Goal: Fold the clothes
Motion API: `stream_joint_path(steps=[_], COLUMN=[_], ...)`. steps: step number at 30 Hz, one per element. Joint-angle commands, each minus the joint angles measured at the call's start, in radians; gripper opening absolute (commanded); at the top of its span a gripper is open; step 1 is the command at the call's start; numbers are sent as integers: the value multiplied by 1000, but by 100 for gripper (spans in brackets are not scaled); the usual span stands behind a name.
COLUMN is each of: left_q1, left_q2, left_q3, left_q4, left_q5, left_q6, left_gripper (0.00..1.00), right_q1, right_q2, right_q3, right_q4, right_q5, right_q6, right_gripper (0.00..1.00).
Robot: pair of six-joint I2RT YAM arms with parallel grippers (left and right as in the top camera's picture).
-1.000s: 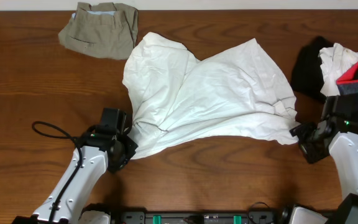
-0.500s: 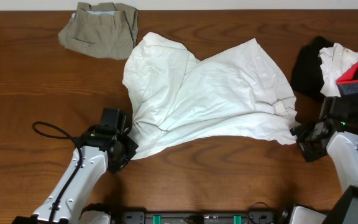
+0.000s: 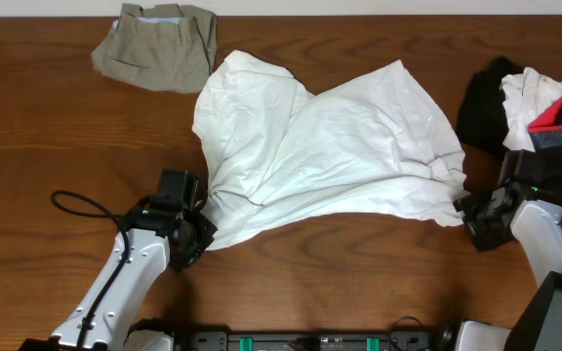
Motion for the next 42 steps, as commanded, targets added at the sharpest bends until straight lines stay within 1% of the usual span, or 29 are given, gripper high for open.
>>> stream_joint_path(steps=[1,8,14,16,18,19,23,24,25,27,30,33,37,42], left_q1=[2,2,2,2,2,2,2,2,2,2,2,2,2,2], left_q2=[5,5,5,5,5,5,5,5,5,4,-3,-26,-76,-158], left_q3=[-8,-8,-8,-8,-8,-8,-8,-8,-8,-8,-8,-7,-7,-7], left_q4=[-3,-4,-5,-5,-8,-10,-18,-21,-27,-43,-60,-90,-137,-214], left_q5=[-5,-5,-5,-2,17,29,82,95,102,110,108,108,108,113], left_q6=[6,6,10,29,36,36,51,59,61,72,137,161,182,186], left_gripper=[19,19,19,12,8,6,6,6,6,6,6,6,6,6], right_q1=[-9,-9,-9,-9,-9,-10,-10,-10,-10,-10,-10,-9,-10,-10], right_q2=[13,83,103,103,102,102,98,97,97,97,95,79,24,-85], right_q3=[-6,-6,-6,-6,-6,-6,-6,-6,-6,-6,-6,-4,-1,-1], right_q4=[3,8,10,9,5,3,-18,-25,-32,-44,-60,-93,-143,-201], right_q5=[3,4,7,10,11,11,26,31,35,40,46,81,90,92], right_q6=[23,26,23,11,-9,-24,-29,-31,-32,-43,-47,-46,-46,-46], right_gripper=[59,58,53,49,38,29,13,5,1,1,1,1,1,2])
